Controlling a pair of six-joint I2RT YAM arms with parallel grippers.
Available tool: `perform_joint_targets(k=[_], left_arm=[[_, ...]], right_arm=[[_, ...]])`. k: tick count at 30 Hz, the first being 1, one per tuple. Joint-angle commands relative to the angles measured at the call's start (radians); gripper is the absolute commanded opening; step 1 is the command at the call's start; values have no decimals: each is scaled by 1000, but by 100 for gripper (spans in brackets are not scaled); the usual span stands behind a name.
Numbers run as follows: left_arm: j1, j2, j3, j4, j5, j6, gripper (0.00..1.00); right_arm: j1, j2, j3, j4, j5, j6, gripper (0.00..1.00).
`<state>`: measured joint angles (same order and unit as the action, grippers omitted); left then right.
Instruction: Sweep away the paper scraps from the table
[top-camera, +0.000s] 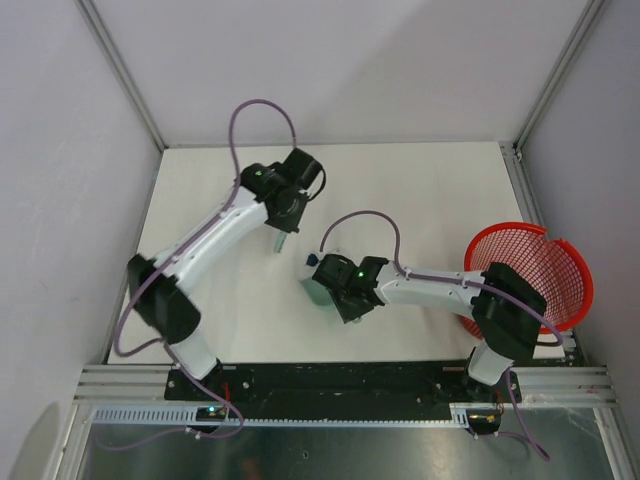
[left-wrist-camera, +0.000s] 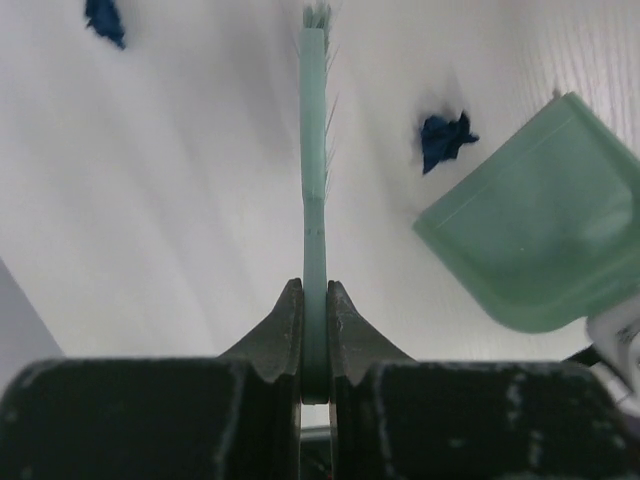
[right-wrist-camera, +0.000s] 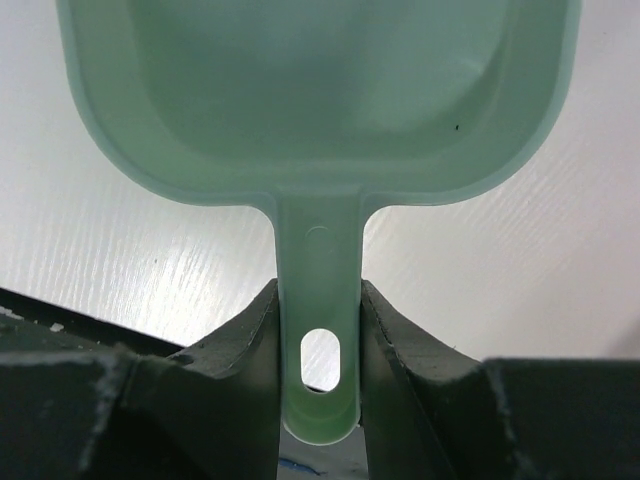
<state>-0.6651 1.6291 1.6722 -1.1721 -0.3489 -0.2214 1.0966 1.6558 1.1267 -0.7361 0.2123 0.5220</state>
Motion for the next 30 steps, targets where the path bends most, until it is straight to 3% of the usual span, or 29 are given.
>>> perform_joint_targets(k=[1,7,14,22,30], left_arm=[[16,129,132,34,93,91,0],[20,219,178,33,339,136,0],[18,148,89,39,446,143,0],[-19,-23,-69,61,446,114,2],[-24,-170,-109,52,395,64,3]], right_arm=[[-52,35,7,50,-69,-52,0],[-100,35,7,75,-77,-89,0],[-112,35,6,95,-64,-114,0],[-87,31,5,92,-6,-115,0],[-33,-17,1,120,59,-104,0]])
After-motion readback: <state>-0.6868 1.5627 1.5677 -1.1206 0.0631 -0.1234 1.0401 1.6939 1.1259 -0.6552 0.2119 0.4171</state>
